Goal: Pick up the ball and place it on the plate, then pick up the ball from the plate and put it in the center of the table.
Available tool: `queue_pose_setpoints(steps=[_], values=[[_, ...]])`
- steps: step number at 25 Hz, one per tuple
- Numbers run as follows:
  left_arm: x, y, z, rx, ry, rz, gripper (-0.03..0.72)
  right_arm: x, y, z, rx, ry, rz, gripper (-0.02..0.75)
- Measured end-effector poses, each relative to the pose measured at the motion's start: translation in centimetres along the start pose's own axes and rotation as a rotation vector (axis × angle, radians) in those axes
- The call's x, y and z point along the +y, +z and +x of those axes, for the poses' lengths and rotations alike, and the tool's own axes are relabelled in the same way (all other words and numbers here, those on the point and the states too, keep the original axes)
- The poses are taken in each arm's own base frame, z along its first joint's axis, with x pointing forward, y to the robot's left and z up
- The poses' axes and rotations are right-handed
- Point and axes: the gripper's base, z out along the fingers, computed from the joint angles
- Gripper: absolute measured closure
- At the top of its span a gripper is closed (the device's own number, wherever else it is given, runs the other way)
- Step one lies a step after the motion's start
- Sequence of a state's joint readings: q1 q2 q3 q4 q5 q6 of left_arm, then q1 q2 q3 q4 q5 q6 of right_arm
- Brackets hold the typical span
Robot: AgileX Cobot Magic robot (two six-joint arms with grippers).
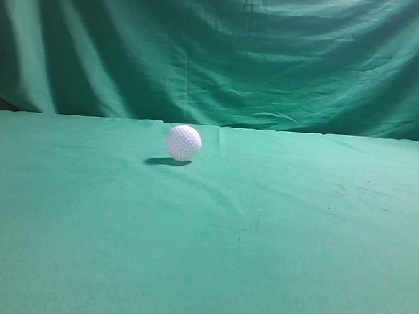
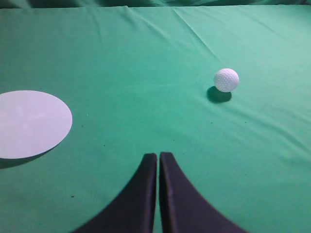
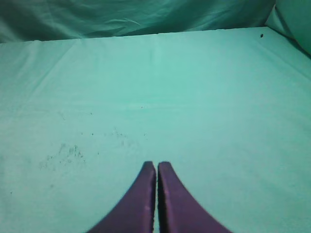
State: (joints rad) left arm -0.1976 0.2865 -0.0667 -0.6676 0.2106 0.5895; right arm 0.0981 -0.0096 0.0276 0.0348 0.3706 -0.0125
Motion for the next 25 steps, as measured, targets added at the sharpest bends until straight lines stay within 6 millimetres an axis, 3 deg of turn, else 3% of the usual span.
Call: queue_pose_setpoints(steps=[25], values=[[0.00,0.00,0.00,0.000,0.000,0.000,0.688,0.00,0.00,0.06,0.006,0.000,0.000,0.738]])
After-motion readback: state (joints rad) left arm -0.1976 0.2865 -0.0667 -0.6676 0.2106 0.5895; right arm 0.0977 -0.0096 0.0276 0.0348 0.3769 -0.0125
